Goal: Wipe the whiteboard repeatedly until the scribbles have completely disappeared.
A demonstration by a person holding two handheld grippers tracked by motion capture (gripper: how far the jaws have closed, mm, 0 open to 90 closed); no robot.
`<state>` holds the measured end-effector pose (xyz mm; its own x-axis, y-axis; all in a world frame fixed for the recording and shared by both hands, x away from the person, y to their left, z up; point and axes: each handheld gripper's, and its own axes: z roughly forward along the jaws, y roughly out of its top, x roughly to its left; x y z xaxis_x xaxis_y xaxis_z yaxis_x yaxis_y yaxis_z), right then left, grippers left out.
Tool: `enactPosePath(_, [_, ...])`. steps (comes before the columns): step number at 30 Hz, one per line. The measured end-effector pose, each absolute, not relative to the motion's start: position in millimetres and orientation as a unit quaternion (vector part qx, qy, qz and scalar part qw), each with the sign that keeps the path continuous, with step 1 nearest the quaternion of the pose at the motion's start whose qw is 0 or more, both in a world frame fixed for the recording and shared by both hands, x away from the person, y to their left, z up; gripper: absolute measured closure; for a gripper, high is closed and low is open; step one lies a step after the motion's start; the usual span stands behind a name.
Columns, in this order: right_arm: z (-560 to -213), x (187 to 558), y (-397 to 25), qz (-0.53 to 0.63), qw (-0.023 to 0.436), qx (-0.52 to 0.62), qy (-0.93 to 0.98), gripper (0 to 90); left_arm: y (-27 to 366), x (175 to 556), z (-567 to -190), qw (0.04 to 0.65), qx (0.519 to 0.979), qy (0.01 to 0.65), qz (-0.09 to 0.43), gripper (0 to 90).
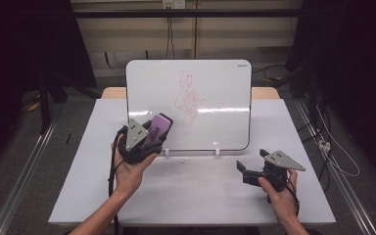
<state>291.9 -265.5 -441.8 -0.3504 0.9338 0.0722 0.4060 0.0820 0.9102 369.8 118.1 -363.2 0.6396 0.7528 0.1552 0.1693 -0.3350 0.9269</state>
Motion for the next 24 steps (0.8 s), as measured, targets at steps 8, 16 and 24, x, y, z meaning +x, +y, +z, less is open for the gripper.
enactPosePath(8, [-436.4, 294.2, -269.3, 0.46, 0.29, 0.494, 0.678, 5.7, 124.7, 381.7, -352.4, 0.49, 0.754, 0.31, 0.309, 41.3])
enactPosePath(16, [-437.7, 288.0, -271.5, 0.461, 0.285, 0.491, 0.683, 5.4, 118.6, 399.5, -342.8, 0.493, 0.752, 0.317, 0.302, 41.3])
enactPosePath(24, [-441.2, 286.1, -267.0, 0.459, 0.284, 0.48, 0.692, 5.3, 107.8, 416.4, -327.3, 0.502, 0.742, 0.32, 0.31, 41.3])
